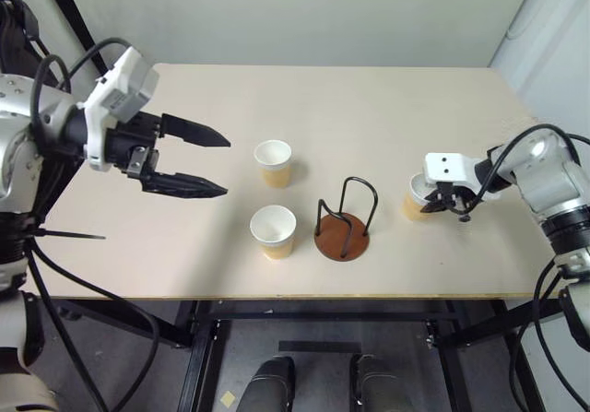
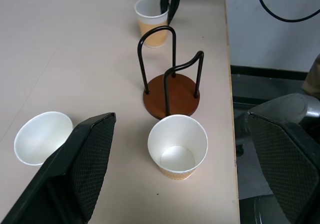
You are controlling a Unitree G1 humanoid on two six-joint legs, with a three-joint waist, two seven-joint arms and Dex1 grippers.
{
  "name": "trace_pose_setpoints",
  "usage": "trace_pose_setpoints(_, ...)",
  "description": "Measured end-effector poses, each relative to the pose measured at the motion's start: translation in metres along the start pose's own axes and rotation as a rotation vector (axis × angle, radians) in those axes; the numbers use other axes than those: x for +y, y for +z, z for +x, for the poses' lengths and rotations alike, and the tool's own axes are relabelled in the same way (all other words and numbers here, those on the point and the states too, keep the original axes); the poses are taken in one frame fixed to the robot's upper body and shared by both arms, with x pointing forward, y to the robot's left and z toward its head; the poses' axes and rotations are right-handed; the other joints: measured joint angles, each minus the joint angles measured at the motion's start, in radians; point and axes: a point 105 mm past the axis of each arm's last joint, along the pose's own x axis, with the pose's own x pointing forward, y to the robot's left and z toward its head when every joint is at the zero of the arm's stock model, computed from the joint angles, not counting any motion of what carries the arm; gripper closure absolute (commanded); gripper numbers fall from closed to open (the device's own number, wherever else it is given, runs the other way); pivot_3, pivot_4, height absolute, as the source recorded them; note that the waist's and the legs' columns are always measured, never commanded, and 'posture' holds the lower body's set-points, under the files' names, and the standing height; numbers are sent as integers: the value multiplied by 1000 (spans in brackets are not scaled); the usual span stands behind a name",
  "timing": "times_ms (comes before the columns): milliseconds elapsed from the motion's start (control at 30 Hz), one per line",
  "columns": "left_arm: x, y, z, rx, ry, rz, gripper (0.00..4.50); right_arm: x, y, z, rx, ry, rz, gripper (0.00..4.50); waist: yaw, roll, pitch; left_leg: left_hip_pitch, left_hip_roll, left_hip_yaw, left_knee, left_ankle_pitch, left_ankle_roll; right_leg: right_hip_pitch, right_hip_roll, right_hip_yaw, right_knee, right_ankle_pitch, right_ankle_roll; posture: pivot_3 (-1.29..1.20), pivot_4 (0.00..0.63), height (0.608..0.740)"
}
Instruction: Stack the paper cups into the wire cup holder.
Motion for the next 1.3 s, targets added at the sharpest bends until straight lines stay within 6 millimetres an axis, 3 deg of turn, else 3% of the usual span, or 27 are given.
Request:
trace_pose_setpoints(233,4,-3,-6,7,29,-5,0,2,31,-49,-107,-52,3,4445,0,0,0,-1,0,0,-1,0,0,-1,0,0,0,-1,-2,0,150,740)
trace_pose_setpoints(367,4,-3,-7,10,31,2,0,5,85,-93,-211,-114,-114,4445,-2,0,0,0,0,0,-5,0,-1,-2,0,0,0,-3,-3,0,150,740)
trace_pose_setpoints(467,4,-4,-6,16,23,2,0,20,121,-106,-271,-94,-230,4445,-4,0,0,2,0,0,-7,0,-2,-1,1,-1,0,-6,-4,0,150,740)
trace_pose_setpoints(600,2,-4,-6,29,17,17,0,38,140,-90,-296,11,-303,4445,-4,0,0,1,0,0,-7,-1,-2,-2,1,-1,0,-8,-4,0,150,740)
trace_pose_setpoints(733,2,-4,-5,31,10,21,0,44,149,-74,-292,60,-366,4445,-4,0,0,0,0,-1,-7,0,-2,-3,1,-2,1,-8,-4,0,150,740)
trace_pose_setpoints(933,0,-3,-5,37,7,25,0,32,140,-58,-229,45,-407,4445,-3,0,0,-1,0,-3,-6,0,-2,-2,-1,-8,1,-7,-5,0,150,740)
trace_pose_setpoints(1300,-1,-6,-5,40,5,5,0,40,138,-44,-229,87,-458,4445,-3,0,0,-1,2,-6,-6,2,-4,-1,-1,-13,2,-7,-6,0,150,740)
